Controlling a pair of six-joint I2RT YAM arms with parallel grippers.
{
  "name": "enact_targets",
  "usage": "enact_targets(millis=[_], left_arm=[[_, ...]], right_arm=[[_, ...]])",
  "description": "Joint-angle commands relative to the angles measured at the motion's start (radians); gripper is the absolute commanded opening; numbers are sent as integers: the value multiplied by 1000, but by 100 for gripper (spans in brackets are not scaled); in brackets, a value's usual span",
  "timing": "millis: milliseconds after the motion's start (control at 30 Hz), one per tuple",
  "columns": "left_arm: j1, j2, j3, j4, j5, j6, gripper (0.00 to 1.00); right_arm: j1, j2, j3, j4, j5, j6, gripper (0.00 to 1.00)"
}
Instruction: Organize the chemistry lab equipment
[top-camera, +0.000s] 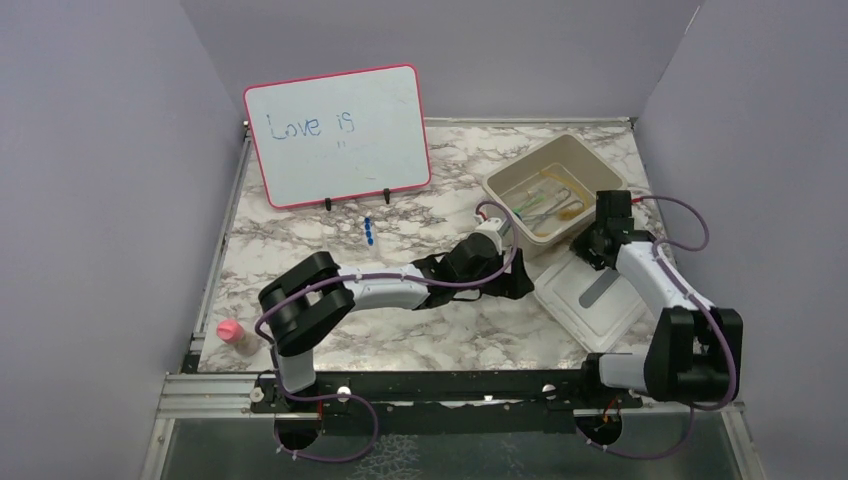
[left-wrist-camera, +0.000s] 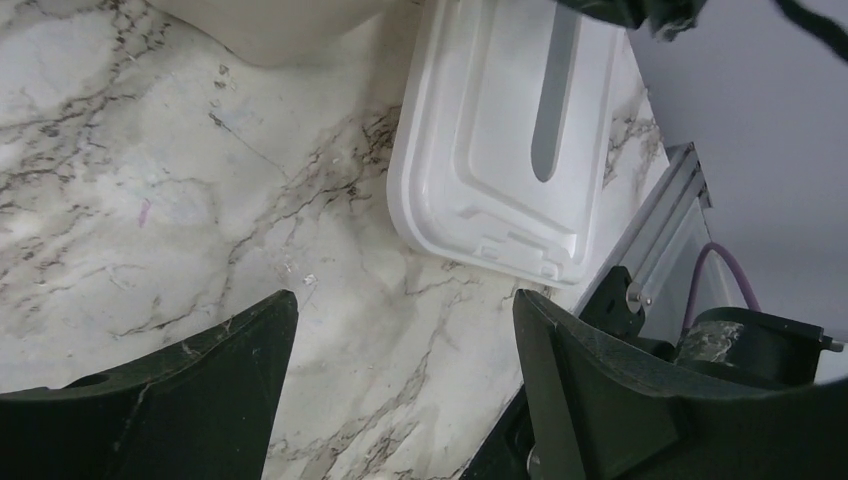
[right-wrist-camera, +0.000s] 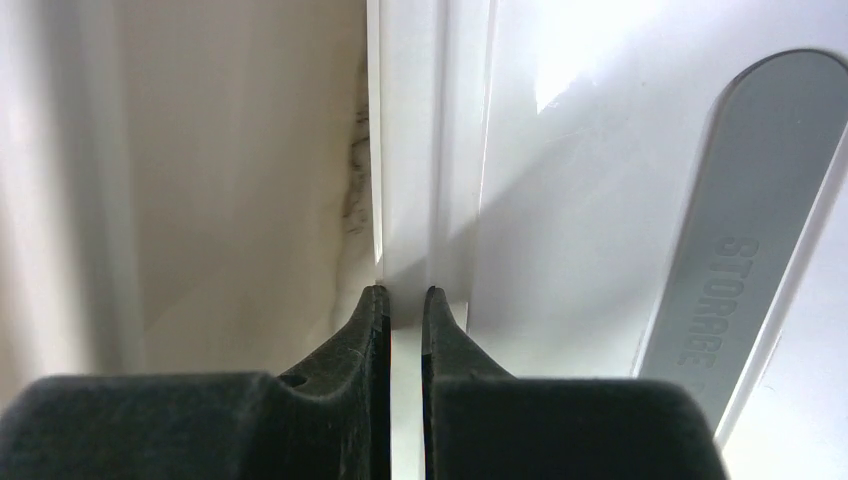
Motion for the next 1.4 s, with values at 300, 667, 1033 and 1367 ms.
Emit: enact_targets(millis=[300,667,1033,1367], left_arm=[[-25,72,31,177,97,-146,84],[-27,180,105,267,100,-135,79],[-37,80,0,474,152,-193,23],[-35,-75,-58,496,162,-145,0]], right_arm=[[4,-300,19,-120,-28,90,1],[4,-401,5,-167,-125,118,1],[4,-459,-2,-187,-148,153,1],[4,-553,58,-242,-121,148,29]])
